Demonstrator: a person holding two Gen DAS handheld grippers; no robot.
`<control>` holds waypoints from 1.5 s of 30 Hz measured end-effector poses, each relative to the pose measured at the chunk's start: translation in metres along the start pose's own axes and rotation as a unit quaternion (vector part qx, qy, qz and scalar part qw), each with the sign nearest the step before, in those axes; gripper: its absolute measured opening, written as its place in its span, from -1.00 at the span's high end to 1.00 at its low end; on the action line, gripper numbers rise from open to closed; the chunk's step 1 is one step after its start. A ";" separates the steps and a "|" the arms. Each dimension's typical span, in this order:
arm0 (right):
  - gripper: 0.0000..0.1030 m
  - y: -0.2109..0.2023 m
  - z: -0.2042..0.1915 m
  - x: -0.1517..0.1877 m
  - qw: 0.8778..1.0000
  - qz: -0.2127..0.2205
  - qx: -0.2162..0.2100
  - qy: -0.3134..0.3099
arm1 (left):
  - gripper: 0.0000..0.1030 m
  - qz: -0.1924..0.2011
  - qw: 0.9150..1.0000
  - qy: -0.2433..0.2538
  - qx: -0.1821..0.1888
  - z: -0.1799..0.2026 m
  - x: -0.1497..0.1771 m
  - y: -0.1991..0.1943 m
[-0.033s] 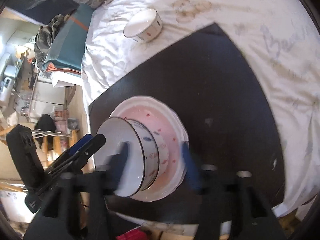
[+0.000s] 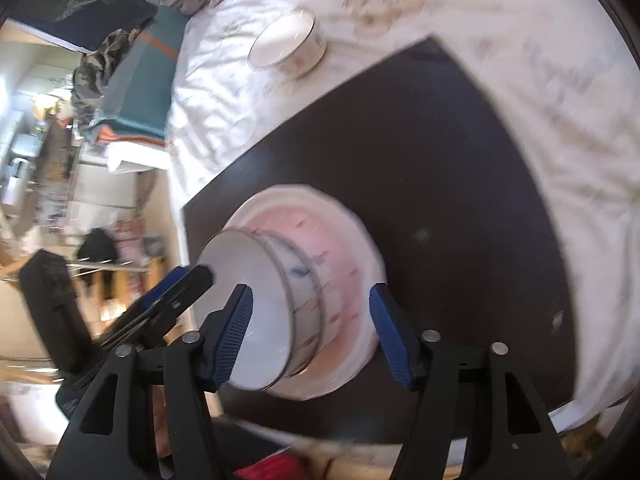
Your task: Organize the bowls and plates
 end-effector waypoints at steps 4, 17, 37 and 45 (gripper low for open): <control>0.12 0.018 -0.002 0.008 0.999 -0.032 0.016 -0.006 | -0.25 -0.019 1.000 -0.002 0.002 0.000 0.005 0.010; 0.50 0.047 -0.010 0.006 0.997 -0.051 0.053 -0.009 | 0.67 -0.053 0.998 -0.023 0.001 -0.017 0.010 0.026; -0.23 -0.011 -0.013 -0.016 0.998 0.061 0.023 -0.015 | -0.11 0.022 0.998 -0.051 -0.036 -0.029 -0.023 -0.017; -0.23 -0.046 0.000 -0.084 0.990 0.142 0.027 0.001 | -0.11 0.031 0.996 -0.062 -0.063 -0.029 -0.090 -0.012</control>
Point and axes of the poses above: each gripper's, at about its wrist camera, not at the fingertips, and y roughly the way its jaws point, z to its right, x to its underside, the point moved 4 cm from there along y, roughly the way its jaws point, and after that the axes turned 1 degree about z, right-handed, at the moved point
